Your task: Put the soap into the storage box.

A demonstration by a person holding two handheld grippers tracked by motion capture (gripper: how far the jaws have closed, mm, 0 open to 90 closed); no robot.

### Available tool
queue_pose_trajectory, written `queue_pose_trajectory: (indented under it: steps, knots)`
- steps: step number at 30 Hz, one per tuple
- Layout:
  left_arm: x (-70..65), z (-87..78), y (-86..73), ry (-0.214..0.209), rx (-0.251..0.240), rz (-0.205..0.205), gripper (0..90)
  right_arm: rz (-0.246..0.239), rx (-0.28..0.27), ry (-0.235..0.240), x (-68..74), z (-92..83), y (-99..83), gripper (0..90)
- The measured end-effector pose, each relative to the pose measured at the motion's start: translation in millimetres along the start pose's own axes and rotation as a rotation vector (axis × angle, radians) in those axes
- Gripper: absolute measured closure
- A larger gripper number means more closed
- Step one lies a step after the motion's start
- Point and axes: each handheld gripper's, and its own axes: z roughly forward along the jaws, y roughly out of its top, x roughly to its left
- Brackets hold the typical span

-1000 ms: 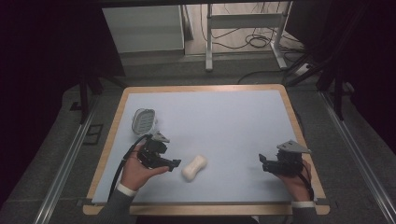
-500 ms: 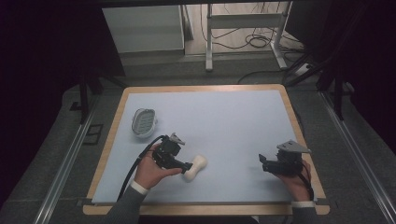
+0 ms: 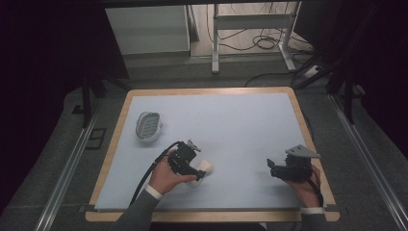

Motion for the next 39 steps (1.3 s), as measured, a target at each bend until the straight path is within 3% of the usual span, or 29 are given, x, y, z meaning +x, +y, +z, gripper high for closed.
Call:
queue_pose_trajectory:
  steps: [10,19,27,39]
  knots:
    - [-1.1,22.3,5.4,0.002,0.055,0.005,28.2,-0.004,0.005,-0.004,0.1,1.3,-0.6,9.3]
    - [0.1,35.1,3.3,0.036,0.077,-0.004,32.6,-0.006,0.001,-0.003,0.0,1.2,-0.9,9.3]
    - [-5.3,34.1,3.7,0.059,0.078,0.017,47.1,-0.008,0.001,-0.008,0.0,1.4,-0.7,9.3]
    - [-1.6,28.7,2.5,0.032,0.073,0.032,49.1,-0.001,-0.005,-0.019,-3.0,0.0,-1.2,9.3]
